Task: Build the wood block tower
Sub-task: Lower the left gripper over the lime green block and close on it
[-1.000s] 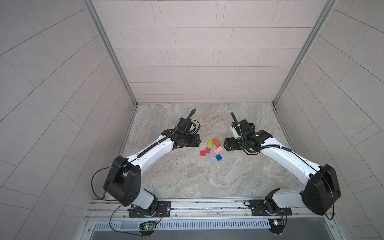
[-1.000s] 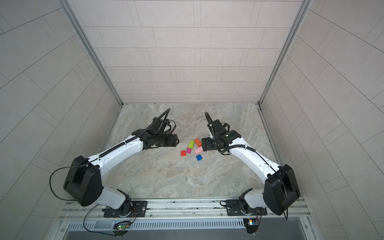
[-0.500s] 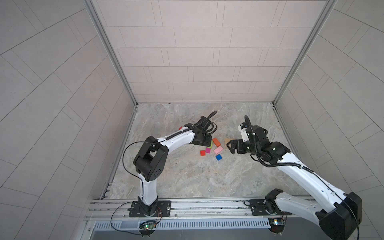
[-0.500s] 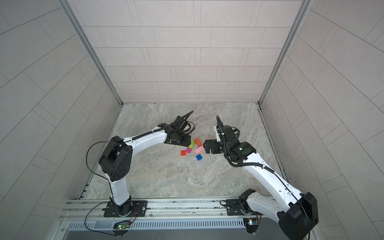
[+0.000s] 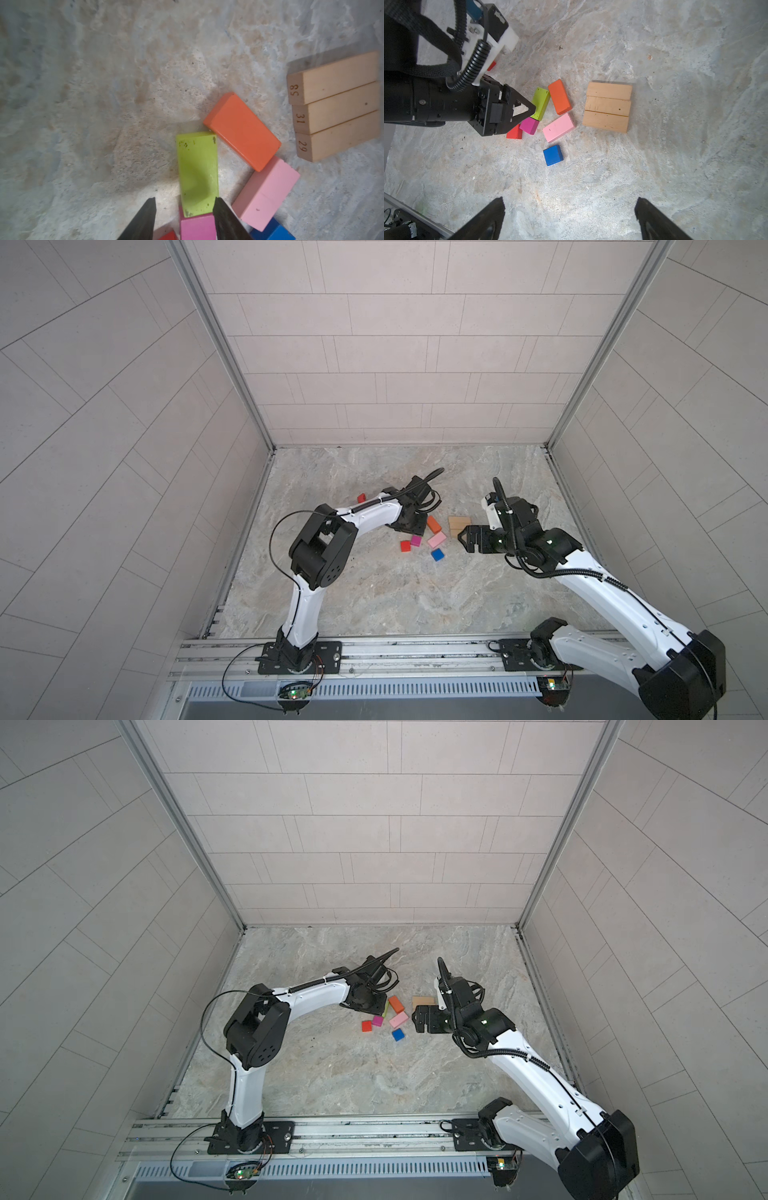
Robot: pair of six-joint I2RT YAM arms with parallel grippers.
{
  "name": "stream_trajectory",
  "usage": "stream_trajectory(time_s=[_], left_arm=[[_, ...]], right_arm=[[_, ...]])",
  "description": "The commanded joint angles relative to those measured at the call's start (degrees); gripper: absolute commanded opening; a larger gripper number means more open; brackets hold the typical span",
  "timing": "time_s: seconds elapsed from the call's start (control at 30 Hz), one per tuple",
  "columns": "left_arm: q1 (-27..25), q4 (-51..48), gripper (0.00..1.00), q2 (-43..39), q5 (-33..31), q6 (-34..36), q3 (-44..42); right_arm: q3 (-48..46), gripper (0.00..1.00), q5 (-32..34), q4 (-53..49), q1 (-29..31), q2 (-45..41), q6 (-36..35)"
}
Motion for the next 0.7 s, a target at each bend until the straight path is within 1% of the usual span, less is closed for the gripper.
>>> stream_trajectory(time_s=[0.0, 0.43, 0.67], left_arm=[[-0.5, -1.0, 0.51, 0.9, -0.7, 0.2, 2.5], [-0.9, -3.4, 0.51, 4.3, -1.8, 0.3, 6.4], [-0.9, -3.8, 0.51, 4.6, -3.1, 0.4, 6.6]], right_arm=[[-0.7, 0.99, -1.5, -0.1, -1.4, 0.5, -0.8], [-1.6, 0.98, -4.2, 2.4, -3.5, 1.7, -1.1], [-2.0, 0.98, -4.8, 2.6, -3.8, 1.9, -1.2]])
